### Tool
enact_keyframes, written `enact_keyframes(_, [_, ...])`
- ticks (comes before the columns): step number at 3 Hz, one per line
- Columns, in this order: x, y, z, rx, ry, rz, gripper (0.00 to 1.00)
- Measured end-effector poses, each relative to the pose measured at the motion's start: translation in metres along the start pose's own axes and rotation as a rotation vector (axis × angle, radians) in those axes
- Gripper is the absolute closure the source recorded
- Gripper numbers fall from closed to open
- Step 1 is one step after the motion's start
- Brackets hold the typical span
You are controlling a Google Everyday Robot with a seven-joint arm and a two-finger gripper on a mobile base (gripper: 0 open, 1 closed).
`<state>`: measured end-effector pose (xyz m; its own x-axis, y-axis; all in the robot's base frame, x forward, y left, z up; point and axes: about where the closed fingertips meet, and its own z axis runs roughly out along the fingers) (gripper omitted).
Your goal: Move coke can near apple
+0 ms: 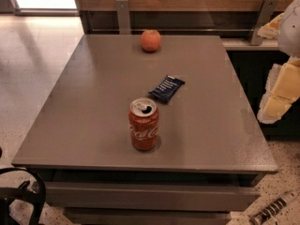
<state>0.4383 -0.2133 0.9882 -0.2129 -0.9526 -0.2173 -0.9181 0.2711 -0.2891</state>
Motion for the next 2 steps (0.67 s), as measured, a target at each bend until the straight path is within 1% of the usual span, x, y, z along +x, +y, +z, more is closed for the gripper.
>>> enact_keyframes(1, [0.0000,0.0000,-0.0001,0.000,0.000,0.000,0.00])
enact_keyframes(2, [0.0014,0.0013,0.0007,-0.011,-0.041,0.009,0.00])
